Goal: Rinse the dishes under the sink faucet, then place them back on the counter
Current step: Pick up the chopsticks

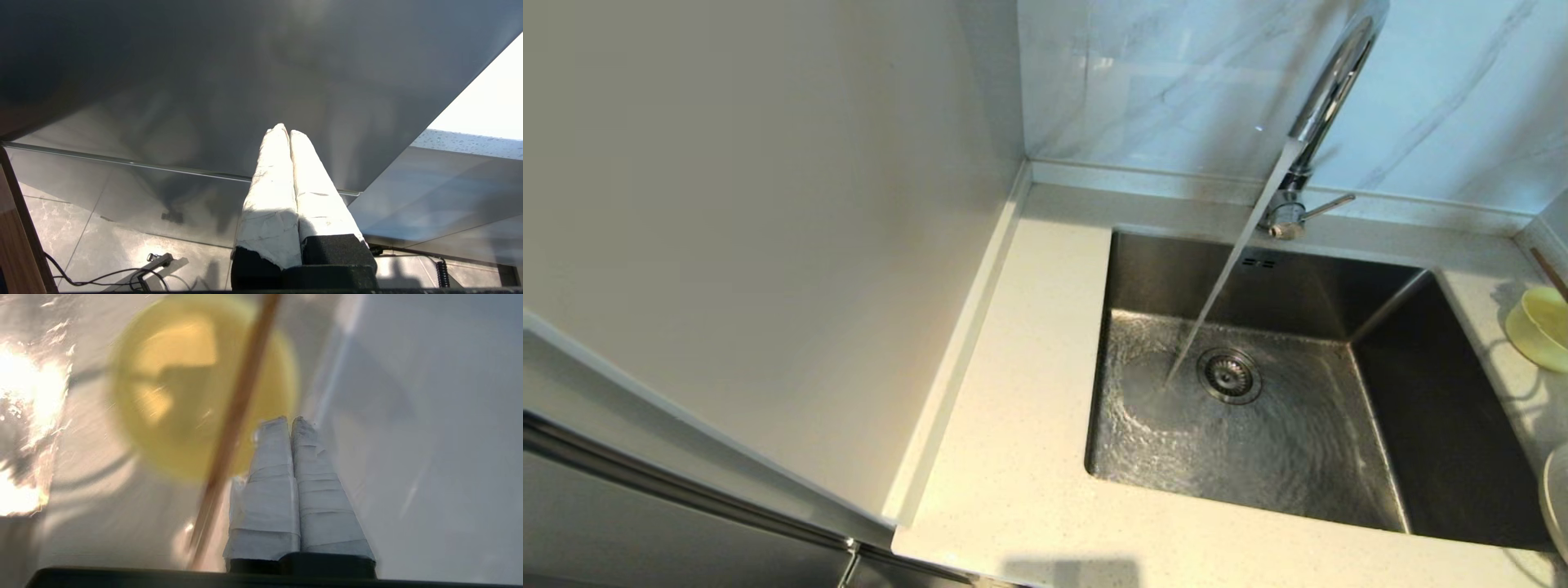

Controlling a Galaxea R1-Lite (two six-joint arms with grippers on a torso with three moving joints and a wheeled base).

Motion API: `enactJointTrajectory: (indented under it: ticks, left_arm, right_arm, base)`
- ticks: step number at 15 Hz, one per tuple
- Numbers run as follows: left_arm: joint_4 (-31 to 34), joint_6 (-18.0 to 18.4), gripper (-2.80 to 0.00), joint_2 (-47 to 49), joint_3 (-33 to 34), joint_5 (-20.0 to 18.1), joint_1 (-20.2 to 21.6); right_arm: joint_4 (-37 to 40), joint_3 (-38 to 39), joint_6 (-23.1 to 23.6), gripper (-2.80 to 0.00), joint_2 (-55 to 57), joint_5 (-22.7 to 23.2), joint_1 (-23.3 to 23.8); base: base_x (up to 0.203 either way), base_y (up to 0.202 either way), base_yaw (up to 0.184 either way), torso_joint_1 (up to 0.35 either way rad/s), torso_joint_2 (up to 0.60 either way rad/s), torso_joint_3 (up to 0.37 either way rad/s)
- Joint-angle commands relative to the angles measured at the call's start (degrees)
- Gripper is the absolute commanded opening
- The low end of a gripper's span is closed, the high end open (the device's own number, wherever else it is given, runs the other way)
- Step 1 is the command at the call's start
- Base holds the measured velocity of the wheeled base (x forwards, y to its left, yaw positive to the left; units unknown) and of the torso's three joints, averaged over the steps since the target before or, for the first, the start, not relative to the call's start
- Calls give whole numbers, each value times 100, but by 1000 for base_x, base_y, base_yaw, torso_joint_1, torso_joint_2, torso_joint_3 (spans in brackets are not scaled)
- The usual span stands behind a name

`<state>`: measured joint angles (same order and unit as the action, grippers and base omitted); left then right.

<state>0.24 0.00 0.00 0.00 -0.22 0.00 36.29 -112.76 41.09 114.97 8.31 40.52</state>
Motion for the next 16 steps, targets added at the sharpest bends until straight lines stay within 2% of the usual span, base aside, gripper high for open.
enactJointTrajectory:
  ticks: [1, 6, 9, 16]
  left_arm:
    - [2, 0, -280, 0, 0, -4, 0]
    - [2, 0, -280, 0, 0, -4, 0]
    - [2, 0, -280, 0, 0, 4, 0]
    - [2, 0, -280, 0, 0, 1, 0]
  right_arm:
    - [250, 59, 22, 0, -236, 12, -18]
    - [845, 53, 4, 0, -283, 197, -44]
    - [864, -39, -478, 0, -115, 196, -123]
    - [774, -53, -872, 0, 234, 153, -132]
  base:
    - [0, 0, 0, 0, 0, 0]
    - [0, 0, 0, 0, 0, 0]
    - [0, 0, 0, 0, 0, 0]
    - [0, 0, 0, 0, 0, 0]
